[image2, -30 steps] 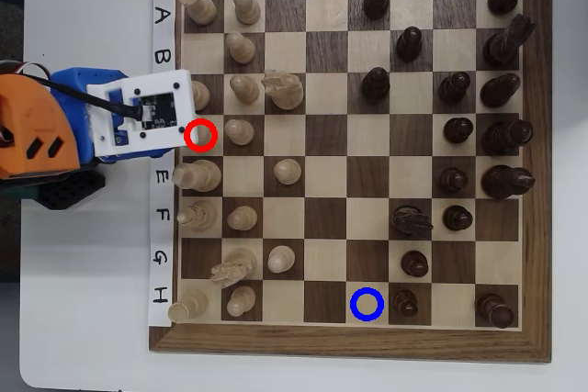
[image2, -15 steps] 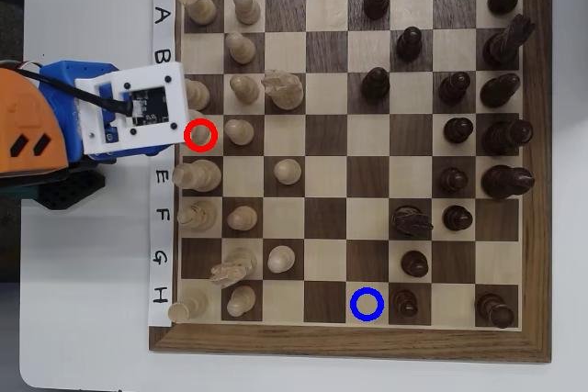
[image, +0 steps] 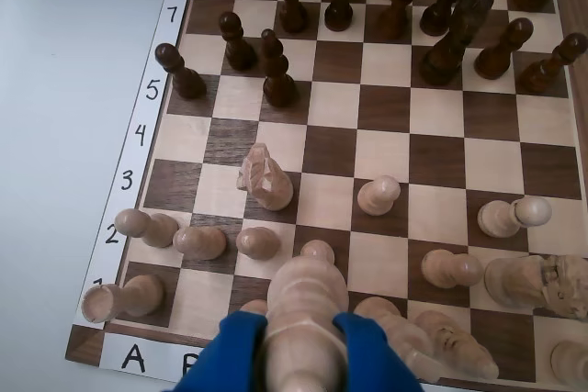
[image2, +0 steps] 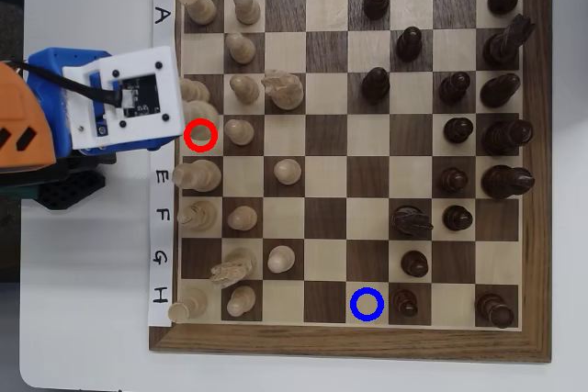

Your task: Move the piece to destination

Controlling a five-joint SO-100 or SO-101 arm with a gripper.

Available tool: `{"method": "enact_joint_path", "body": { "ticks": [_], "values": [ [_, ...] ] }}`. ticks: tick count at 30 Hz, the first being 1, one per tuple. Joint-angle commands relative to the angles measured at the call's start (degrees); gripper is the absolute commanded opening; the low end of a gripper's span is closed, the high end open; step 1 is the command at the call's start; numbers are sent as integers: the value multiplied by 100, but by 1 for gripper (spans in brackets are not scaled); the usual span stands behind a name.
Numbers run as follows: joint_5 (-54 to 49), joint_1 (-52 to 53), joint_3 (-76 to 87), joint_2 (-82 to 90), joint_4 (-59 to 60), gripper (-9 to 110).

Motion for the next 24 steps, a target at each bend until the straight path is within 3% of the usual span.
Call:
{"method": "enact_joint_path", "body": {
  "ticks": [1, 24],
  "values": [
    [343, 360, -2145, -888, -141, 0],
    [-167, 1863, -5212, -3937, -1116, 0]
  ]
}}
